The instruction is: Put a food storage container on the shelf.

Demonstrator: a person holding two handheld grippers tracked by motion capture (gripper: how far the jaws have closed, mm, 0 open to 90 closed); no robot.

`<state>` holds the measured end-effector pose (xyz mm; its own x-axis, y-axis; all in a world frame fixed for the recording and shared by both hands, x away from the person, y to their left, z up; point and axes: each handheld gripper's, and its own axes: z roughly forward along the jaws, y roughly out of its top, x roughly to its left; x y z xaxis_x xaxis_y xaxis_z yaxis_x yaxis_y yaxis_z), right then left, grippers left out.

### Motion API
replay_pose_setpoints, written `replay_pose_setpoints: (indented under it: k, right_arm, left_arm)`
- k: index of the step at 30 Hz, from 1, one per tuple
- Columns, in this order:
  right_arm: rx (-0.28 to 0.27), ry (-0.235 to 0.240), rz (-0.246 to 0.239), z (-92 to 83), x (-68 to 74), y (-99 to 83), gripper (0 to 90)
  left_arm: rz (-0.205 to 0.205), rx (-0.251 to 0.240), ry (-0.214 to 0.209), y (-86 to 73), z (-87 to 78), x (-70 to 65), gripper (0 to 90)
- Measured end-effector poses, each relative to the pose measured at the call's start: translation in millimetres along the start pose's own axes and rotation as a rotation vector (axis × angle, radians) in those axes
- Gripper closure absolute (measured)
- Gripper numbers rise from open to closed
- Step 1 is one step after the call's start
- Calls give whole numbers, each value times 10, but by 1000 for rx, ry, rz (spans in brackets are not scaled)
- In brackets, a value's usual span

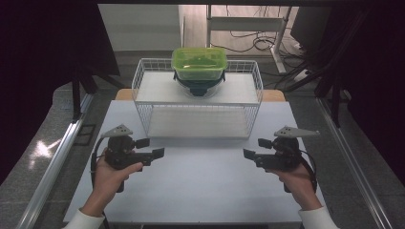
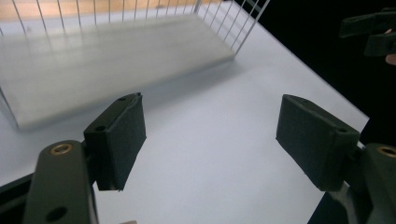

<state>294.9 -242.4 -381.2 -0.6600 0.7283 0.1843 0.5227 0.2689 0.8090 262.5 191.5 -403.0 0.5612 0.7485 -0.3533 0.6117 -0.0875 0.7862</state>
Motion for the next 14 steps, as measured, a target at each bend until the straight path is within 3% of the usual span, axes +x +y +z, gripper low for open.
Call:
replay_pose_setpoints:
  k: [6,9,14]
  right_arm:
    - [13,-11,28,89,-33,-236,252]
    - [41,-21,13,133,-42,-305,243]
    - [5,-31,15,68,-43,-301,222]
  left_arm:
    - [-7,33,10,-246,50,45,234]
    - [-14,23,29,-259,37,54,234]
    - [-3,28,27,-262,47,32,233]
